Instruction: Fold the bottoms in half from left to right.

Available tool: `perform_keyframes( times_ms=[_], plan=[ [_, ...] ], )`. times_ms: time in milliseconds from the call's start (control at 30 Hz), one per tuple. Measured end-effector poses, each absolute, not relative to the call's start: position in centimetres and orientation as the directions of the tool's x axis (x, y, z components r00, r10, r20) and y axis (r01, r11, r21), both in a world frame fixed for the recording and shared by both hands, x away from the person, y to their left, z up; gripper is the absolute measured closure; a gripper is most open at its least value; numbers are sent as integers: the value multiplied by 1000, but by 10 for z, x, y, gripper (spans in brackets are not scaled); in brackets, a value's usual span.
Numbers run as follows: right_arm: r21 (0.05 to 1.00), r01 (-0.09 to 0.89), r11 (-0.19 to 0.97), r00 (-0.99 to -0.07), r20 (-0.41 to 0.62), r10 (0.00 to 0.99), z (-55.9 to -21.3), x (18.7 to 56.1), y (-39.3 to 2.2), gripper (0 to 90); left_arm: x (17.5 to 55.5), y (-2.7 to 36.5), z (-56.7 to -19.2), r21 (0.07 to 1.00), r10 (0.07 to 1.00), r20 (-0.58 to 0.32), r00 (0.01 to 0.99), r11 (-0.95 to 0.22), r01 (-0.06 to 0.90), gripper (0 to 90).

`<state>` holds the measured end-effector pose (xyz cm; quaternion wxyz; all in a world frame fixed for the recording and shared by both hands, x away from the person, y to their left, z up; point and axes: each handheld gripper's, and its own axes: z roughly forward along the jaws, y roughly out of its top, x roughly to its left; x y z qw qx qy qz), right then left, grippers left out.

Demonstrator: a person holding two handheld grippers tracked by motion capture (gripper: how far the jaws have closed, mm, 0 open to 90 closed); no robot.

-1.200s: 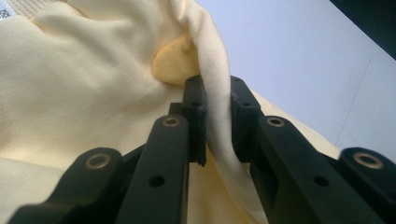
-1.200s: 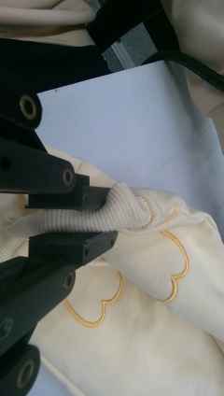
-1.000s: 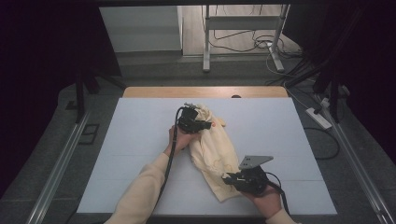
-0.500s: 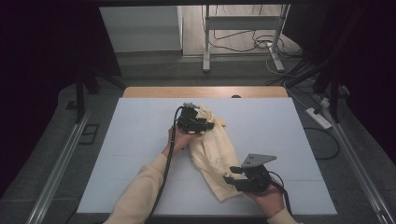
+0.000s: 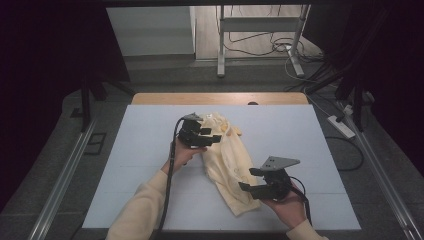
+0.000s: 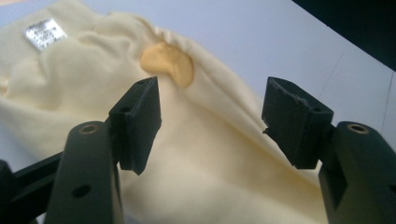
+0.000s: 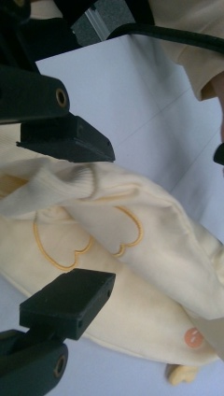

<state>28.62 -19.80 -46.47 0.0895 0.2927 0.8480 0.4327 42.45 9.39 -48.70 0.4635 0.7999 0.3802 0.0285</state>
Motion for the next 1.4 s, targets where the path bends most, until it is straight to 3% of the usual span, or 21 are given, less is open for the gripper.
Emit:
perform_keyframes(
  times_ms=[567,733,933,1033,1400],
  plan=[
    [762,405,506,-825,66,562,-460,312,-158,360,418,104,-491,756,649,-284,706,-302,581,362],
    [731,417,540,-828,61,557,-467,319,-150,443,419,105,-493,752,649,-291,703,-299,587,361],
    [713,443,543,-827,92,555,-472,321,-163,734,420,107,-494,753,654,-293,698,-292,590,358],
    [708,442,552,-825,79,559,-471,320,-170,819,420,108,-494,752,655,-294,696,-292,592,358],
    [700,484,525,-782,77,618,-475,320,-204,839,421,111,-494,750,662,-293,690,-288,595,356]
  ],
)
